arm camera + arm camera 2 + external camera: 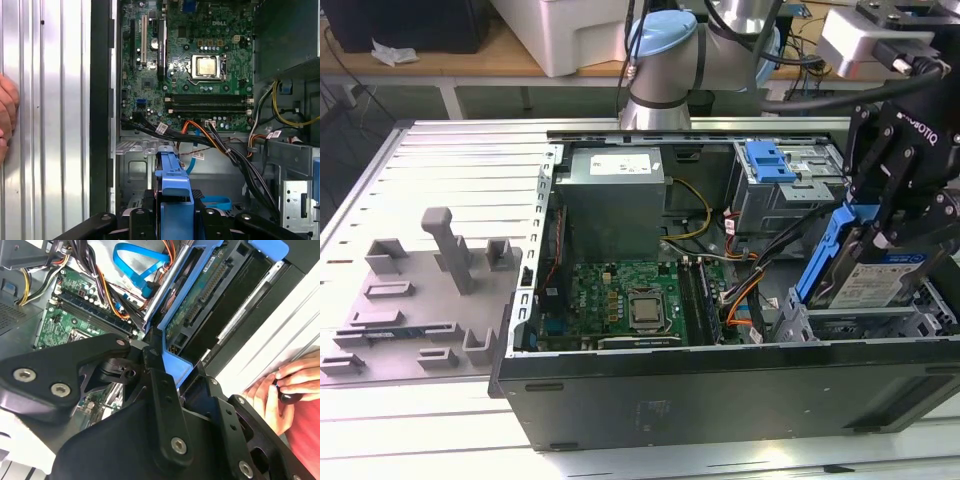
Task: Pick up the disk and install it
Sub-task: 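Insert the disk into the insertion slot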
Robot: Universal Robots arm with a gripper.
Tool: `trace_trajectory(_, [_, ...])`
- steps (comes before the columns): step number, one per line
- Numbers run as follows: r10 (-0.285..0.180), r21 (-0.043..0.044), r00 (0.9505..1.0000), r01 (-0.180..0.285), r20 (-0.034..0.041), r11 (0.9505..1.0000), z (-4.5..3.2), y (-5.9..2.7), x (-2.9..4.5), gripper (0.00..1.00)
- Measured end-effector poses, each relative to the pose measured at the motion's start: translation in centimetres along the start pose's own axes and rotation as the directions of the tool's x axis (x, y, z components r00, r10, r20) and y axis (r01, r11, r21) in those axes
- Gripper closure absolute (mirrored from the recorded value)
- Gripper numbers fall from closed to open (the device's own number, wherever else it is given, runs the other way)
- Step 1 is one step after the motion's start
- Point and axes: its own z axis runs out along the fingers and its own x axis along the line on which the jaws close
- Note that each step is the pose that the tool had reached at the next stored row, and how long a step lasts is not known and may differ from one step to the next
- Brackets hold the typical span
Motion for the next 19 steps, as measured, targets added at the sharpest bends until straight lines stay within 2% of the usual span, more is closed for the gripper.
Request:
trace_trajectory(12, [0.0,0.0002,1.0,0.0,0.0001,1.0,0.32,-0.01,0.0,0.63])
trace_trajectory(13, [0.0,0.0001,1.0,0.0,-0.0001,1.0,0.32,-0.01,0.0,0.62])
trace_trajectory(15, [0.0,-0.0001,1.0,0.0,0.0001,1.0,0.33,0.01,0.0,0.5])
trace_trajectory(16, [0.0,-0.0001,1.0,0.0,-0.0001,1.0,0.33,0.01,0.0,0.5])
trace_trajectory(17, [0.0,0.0,1.0,0.0,0.0,1.0,0.33,0.01,0.0,0.44])
trace_trajectory(19, [0.0,-0.0001,1.0,0.0,0.0,1.0,0.33,0.01,0.0,0.44])
